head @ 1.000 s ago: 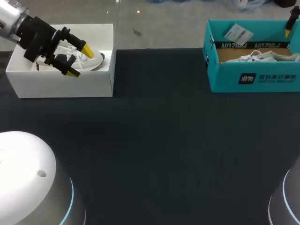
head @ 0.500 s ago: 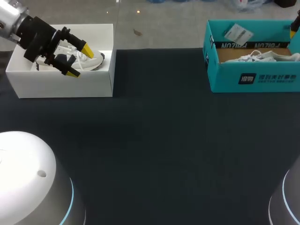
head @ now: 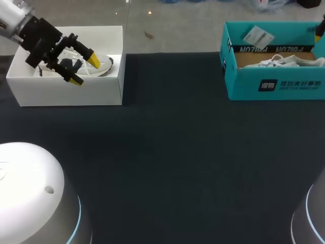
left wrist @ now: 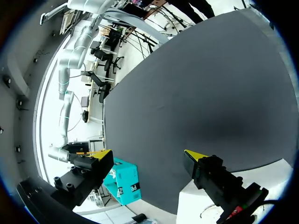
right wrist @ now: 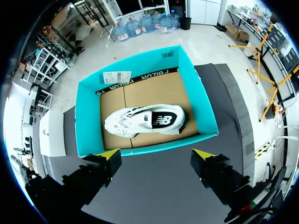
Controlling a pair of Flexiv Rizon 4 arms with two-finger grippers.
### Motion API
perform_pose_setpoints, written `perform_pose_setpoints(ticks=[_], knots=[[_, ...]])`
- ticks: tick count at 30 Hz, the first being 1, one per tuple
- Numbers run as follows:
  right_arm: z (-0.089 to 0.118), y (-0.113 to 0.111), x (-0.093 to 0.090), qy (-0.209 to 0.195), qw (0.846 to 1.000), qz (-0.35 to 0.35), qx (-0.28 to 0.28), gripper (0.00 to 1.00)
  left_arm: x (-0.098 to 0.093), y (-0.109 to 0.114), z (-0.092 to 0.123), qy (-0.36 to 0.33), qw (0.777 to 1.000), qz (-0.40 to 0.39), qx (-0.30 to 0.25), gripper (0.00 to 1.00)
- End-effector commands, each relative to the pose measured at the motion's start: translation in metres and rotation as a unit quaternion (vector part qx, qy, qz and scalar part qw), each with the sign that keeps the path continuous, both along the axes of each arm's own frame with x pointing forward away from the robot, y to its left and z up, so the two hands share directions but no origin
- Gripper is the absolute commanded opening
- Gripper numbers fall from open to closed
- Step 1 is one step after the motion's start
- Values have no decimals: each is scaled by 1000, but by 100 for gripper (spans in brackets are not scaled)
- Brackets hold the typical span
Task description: Take the shoe out of the shoebox, open the shoe tongue, remove and reinsert the insole, then place the shoe into the shoebox
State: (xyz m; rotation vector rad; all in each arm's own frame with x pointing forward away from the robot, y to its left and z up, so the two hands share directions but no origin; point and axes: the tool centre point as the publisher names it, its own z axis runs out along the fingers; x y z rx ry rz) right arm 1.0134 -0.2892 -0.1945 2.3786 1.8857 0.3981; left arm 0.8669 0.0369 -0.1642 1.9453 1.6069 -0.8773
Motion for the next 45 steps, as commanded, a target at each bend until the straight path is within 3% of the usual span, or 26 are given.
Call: perform_pose_setpoints(ticks=[1, 16, 24, 30, 32, 45], knots=[[0, 1, -1, -1, 1000, -1, -1, 100, 19, 15, 13, -7, 999, -14, 44, 100], [0, 1, -1, -1, 1000, -1, -1, 100, 100, 121, 15, -42, 974, 19, 223, 100], [0, 1, -1, -1, 1000, -1, -1, 100, 138, 162, -6, -52, 946, 42, 316, 100], [0, 1, -1, -1, 1000, -1, -1, 100, 146, 176, -22, -52, 930, 45, 360, 100], [0, 1, -1, -1, 1000, -1, -1, 100, 147, 179, -25, -44, 934, 80, 345, 100], [0, 1, -1, -1, 1000, -1, -1, 100, 147, 179, -25, -44, 934, 80, 345, 100]])
